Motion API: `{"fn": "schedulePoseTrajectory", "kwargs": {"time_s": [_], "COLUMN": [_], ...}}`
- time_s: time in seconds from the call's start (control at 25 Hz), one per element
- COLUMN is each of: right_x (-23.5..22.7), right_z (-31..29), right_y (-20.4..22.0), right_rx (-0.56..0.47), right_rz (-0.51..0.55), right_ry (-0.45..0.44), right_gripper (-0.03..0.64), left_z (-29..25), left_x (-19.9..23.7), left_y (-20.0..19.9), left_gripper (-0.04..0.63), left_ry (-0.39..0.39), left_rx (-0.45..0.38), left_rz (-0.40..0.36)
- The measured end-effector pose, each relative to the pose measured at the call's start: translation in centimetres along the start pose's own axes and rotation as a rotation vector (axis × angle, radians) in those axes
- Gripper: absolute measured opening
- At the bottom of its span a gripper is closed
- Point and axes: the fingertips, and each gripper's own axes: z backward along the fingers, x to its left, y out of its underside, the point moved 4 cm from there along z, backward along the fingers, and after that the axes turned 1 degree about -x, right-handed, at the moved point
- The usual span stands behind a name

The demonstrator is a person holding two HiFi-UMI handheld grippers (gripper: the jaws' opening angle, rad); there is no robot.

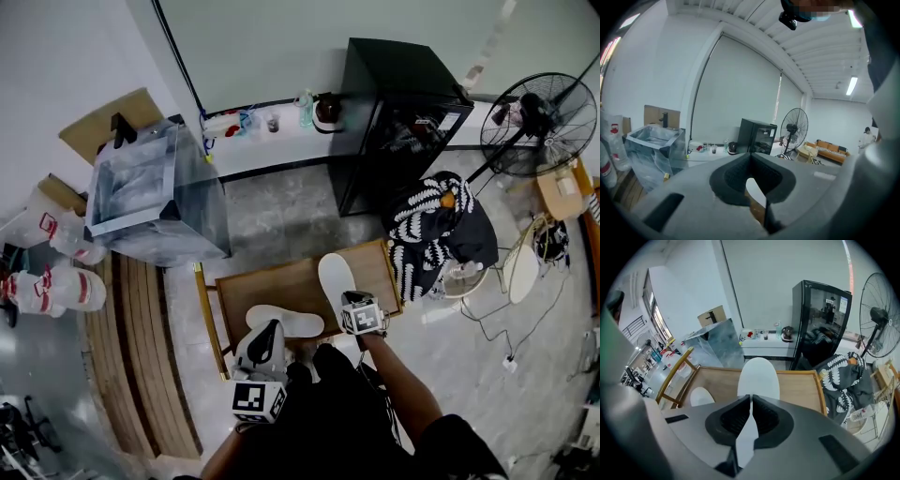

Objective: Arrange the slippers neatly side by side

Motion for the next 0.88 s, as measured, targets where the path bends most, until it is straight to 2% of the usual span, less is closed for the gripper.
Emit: {"fn": "schedulePoseTrajectory", "kwargs": {"time_s": [0.88], "right_x": [-8.0], "right_z": [-0.6], "right_y": [3.7], "right_rx": [0.030], "right_rz": [-0.143], "right_ry": [0.090], "right_gripper": [0.025], "left_z": [-5.5], "left_x": [-4.5], "left_y": [0.9], "left_gripper": [0.017], "left_ry": [0.119], "left_rx": [0.082], "left_rz": [-0.035]}}
